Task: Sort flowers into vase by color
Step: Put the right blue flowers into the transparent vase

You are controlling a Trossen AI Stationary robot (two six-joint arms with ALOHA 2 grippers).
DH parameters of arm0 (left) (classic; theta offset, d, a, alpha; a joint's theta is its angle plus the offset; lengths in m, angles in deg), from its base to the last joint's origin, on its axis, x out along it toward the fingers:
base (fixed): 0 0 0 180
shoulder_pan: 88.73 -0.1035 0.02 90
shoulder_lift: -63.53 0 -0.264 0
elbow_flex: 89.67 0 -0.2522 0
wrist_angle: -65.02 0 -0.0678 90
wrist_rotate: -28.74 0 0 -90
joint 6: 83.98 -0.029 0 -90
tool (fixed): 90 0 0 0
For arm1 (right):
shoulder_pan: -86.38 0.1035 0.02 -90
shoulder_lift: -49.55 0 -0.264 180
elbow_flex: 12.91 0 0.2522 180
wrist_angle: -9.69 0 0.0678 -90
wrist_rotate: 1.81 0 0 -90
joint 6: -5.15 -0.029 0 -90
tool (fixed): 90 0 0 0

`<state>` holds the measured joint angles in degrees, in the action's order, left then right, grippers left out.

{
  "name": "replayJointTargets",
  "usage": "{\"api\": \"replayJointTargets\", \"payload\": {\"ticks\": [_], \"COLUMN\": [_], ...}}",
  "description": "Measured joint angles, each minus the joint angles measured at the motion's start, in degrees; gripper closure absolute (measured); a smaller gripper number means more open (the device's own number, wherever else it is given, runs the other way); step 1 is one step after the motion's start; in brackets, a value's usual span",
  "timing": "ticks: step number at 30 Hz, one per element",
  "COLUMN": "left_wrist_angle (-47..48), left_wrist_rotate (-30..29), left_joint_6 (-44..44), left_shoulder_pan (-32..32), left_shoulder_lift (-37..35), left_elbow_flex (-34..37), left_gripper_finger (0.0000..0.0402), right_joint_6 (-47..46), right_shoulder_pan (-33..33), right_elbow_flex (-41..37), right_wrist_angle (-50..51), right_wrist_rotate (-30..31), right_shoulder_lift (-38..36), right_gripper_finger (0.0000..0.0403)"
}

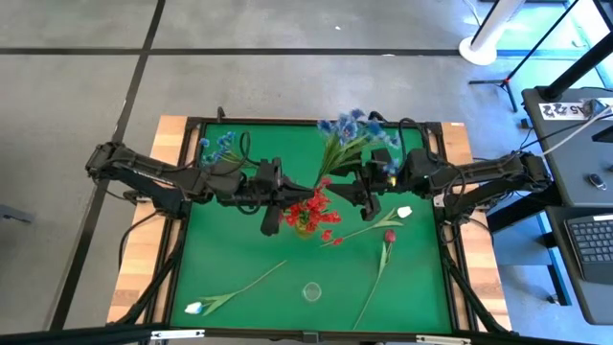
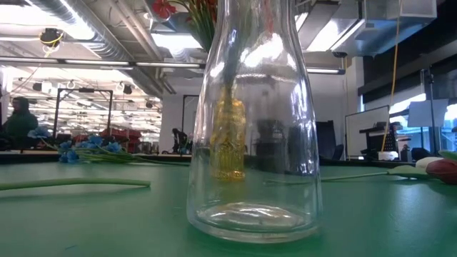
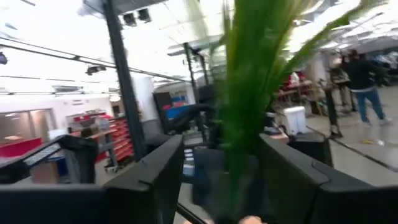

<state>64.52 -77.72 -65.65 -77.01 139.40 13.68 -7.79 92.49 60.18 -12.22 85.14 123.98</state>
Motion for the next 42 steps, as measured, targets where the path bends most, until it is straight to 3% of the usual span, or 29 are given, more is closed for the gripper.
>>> {"api": "replayJointTargets", "payload": {"ticks": [18, 42], "left_wrist_angle": [2.8, -0.7], "left_wrist_rotate": [0.2, -3.7], "left_joint_6": [2.3, -0.8], "left_shoulder_pan": [0.1, 2.4], "left_shoulder_lift": [5.2, 0.4], "left_elbow_flex": [0.0, 0.0], "left_gripper_finger": [0.0401, 0.0401], "right_joint_6": [0.2, -0.2], "right_shoulder_pan": [-0.1, -0.1], "right_elbow_flex": [0.0, 0.0], "right_wrist_angle": [0.1, 2.0], "right_wrist_rotate": [3.0, 2.4], "right_shoulder_lift": [0.2, -0.1], "right_gripper_finger": [0.0205, 0.0205]}}
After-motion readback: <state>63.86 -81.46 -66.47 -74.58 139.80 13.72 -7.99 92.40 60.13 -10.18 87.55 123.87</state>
